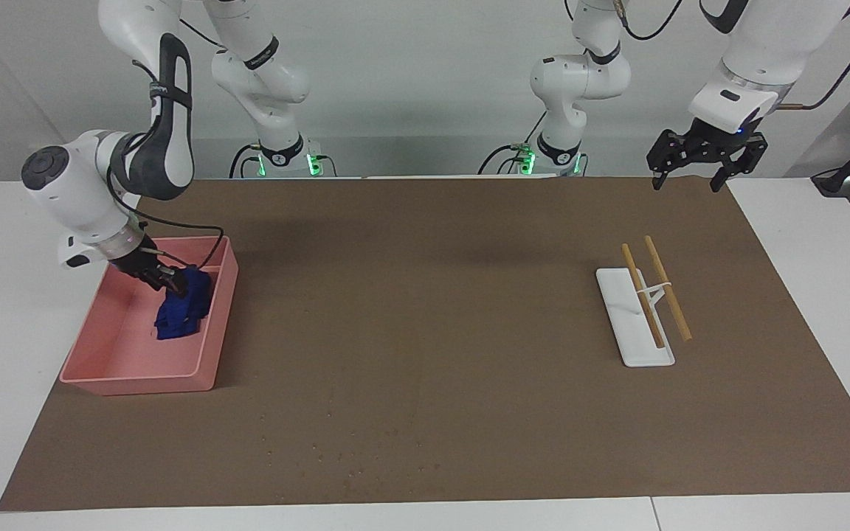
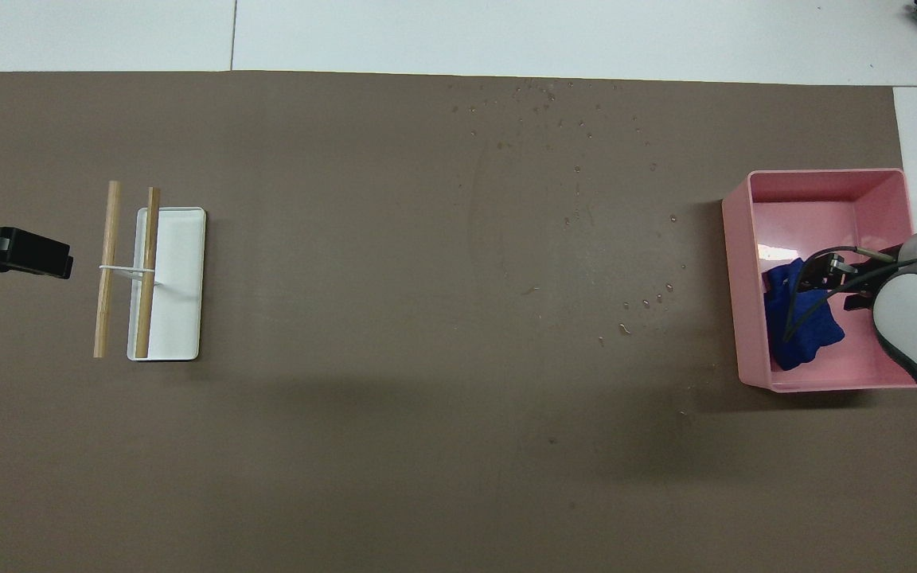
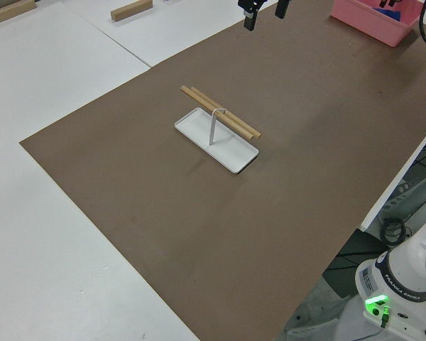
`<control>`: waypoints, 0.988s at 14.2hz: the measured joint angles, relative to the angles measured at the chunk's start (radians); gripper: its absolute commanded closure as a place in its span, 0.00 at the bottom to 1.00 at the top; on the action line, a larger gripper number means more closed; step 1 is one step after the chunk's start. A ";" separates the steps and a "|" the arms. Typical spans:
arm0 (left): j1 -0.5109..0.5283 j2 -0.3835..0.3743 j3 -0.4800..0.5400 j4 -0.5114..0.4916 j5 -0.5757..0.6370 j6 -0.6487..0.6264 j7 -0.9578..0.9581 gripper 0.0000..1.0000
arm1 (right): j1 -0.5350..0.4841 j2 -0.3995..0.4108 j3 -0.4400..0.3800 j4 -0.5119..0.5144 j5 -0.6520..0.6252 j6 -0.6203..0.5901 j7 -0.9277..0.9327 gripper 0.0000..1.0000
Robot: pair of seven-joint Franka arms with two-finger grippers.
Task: Wipe water with towel using both arms
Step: 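Carry the towel into the pink bin with the right gripper, then release the towel and raise the right gripper out of the bin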
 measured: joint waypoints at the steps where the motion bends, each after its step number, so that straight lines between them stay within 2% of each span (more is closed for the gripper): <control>1: 0.000 0.000 0.000 0.000 0.000 0.001 0.000 0.00 | 0.018 -0.011 0.001 0.020 -0.023 -0.036 0.000 0.00; 6: -0.001 0.000 0.000 0.003 0.000 0.006 0.000 0.00 | 0.131 -0.079 0.005 0.149 -0.069 -0.256 0.064 0.00; 9: -0.001 0.000 0.000 0.004 0.000 0.006 0.000 0.00 | 0.195 -0.084 0.009 0.236 -0.090 -0.356 0.140 0.00; 14: -0.001 0.000 -0.002 0.004 0.000 0.006 0.000 0.00 | 0.237 -0.083 0.011 0.392 -0.091 -0.492 0.186 0.00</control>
